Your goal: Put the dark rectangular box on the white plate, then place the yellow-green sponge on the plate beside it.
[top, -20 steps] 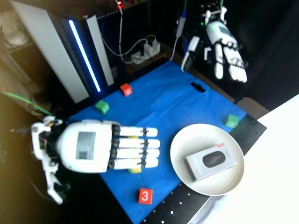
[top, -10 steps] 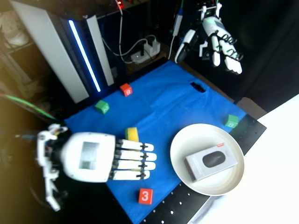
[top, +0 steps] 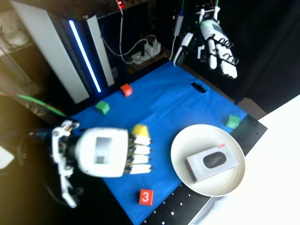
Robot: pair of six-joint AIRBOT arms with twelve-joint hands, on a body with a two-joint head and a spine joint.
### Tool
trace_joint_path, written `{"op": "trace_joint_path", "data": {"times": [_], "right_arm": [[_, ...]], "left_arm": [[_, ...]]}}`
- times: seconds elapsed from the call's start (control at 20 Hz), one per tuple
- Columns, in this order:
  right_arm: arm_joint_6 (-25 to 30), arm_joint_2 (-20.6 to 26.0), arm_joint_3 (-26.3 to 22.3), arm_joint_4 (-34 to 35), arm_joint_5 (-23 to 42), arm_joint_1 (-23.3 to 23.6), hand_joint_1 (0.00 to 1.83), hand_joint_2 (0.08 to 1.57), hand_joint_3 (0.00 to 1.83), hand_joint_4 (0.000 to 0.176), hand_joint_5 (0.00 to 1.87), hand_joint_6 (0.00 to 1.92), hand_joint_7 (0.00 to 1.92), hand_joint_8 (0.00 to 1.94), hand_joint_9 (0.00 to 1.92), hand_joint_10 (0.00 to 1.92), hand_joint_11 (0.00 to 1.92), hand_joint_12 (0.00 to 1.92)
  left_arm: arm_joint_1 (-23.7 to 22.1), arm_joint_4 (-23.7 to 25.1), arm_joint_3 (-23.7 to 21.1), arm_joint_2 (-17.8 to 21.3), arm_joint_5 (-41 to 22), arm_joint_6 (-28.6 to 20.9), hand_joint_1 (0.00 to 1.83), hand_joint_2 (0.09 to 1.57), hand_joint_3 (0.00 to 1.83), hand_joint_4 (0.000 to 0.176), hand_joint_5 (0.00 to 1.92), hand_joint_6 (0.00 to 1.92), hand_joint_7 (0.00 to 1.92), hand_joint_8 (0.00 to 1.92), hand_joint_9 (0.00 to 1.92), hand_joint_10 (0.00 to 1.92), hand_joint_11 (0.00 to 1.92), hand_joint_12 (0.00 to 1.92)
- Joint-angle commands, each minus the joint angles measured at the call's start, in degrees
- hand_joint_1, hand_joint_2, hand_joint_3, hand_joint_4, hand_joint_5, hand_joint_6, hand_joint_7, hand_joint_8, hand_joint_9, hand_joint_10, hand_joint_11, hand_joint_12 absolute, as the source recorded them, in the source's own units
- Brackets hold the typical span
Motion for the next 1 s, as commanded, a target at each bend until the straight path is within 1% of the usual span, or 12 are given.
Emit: {"op": "trace_joint_path", "data": {"times": [0.0,0.1,0.15,0.2,0.25,0.3,0.35,0.4,0.5,0.65,0.8,0.95], "right_arm": [[0.1,-0.7,0.6,2.8,5.1,1.3,1.34,1.14,0.0,0.0,0.86,1.15,0.97,1.03,0.85,1.21,0.65,1.34],[0.1,-2.9,2.5,3.2,5.1,3.6,1.35,1.16,0.0,0.0,0.8,1.26,0.92,1.1,0.83,1.26,0.62,1.27],[0.1,-4.5,3.7,3.6,5.1,4.8,1.22,1.17,0.0,0.0,0.8,1.27,0.95,1.06,0.81,0.97,0.63,1.29],[0.1,-5.3,4.4,3.8,5.1,5.5,1.2,1.17,0.0,0.0,0.81,1.21,0.96,1.09,0.84,0.95,0.67,1.4],[0.1,-7.1,5.9,4.7,5.1,6.4,1.2,1.17,0.0,0.0,0.8,1.22,0.96,1.1,0.84,0.96,0.68,1.43],[0.1,-8.4,6.9,5.7,5.1,6.8,1.2,1.16,0.0,0.0,0.82,1.18,0.97,1.09,0.84,0.96,0.65,1.43],[0.1,-9.6,7.8,6.9,5.1,7.0,1.21,1.15,0.0,0.0,0.83,1.18,1.0,1.02,0.87,0.88,0.66,1.35],[0.1,-10.6,8.7,8.3,5.1,7.2,1.21,1.14,0.0,0.012,0.87,1.14,0.99,1.01,0.88,0.83,0.66,1.3],[0.1,-13.3,11.0,11.8,4.9,7.3,1.2,1.14,0.0,0.02,0.89,1.1,0.97,1.07,0.86,0.84,0.63,1.34],[0.1,-16.4,13.7,14.0,2.1,8.0,1.22,1.12,0.0,0.0,0.91,1.02,1.03,1.01,0.89,0.84,0.63,1.44],[0.1,-18.2,14.9,15.0,0.8,8.1,1.22,1.12,0.0,0.0,0.89,1.07,1.05,0.94,0.93,0.82,0.68,1.36],[0.1,-19.1,15.3,15.0,-0.2,8.1,1.23,1.13,0.0,0.0,0.88,1.03,1.04,1.03,0.94,0.9,0.7,1.48]], "left_arm": [[-0.3,-1.3,0.1,-0.1,-7.4,-0.4,0.87,0.85,0.01,0.158,0.02,0.0,0.0,0.0,0.0,0.0,0.0,0.01],[-0.3,-1.3,0.1,-0.2,-7.5,-0.4,0.86,0.85,0.01,0.161,0.01,0.0,0.0,0.0,0.0,0.0,0.0,0.01],[-0.2,-1.3,0.1,-0.3,-7.6,-0.4,0.86,0.85,0.0,0.166,0.01,0.0,0.0,0.0,0.0,0.0,0.0,0.01],[-0.2,-1.4,0.1,-0.4,-7.6,-0.4,0.85,0.85,0.0,0.157,0.02,0.0,0.0,0.0,0.0,0.0,0.01,0.01],[-0.2,-1.5,0.1,-0.6,-7.7,-0.4,0.84,0.84,0.0,0.163,0.02,0.0,0.0,0.0,0.0,0.0,0.0,0.01],[-0.3,-1.5,0.1,-0.7,-7.6,-0.4,0.84,0.85,0.0,0.173,0.01,0.0,0.0,0.0,0.0,0.0,0.0,0.0],[-0.3,-1.5,0.2,-0.7,-7.6,-0.4,0.85,0.84,0.0,0.171,0.01,0.0,0.0,0.0,0.0,0.0,0.0,0.0],[-0.3,-1.5,0.2,-0.8,-7.5,-0.4,0.83,0.84,0.0,0.172,0.01,0.0,0.0,0.0,0.0,0.0,0.02,0.01],[-0.3,-1.6,0.2,-0.9,-7.5,-0.4,0.84,0.84,0.0,0.176,0.01,0.0,0.0,0.0,0.0,0.0,0.0,0.0],[-0.3,-1.6,0.3,-1.0,-7.5,-0.4,0.83,0.84,0.0,0.174,0.0,0.0,0.0,0.0,0.0,0.0,0.01,0.0],[-0.3,-1.6,0.5,-1.1,-7.5,-0.4,0.82,0.84,0.0,0.163,0.0,0.0,0.0,0.0,0.0,0.0,0.0,0.0],[-0.3,-1.6,0.5,-1.2,-7.5,-0.6,0.83,0.82,0.0,0.174,0.0,0.0,0.0,0.0,0.0,0.0,0.0,0.0]]}}
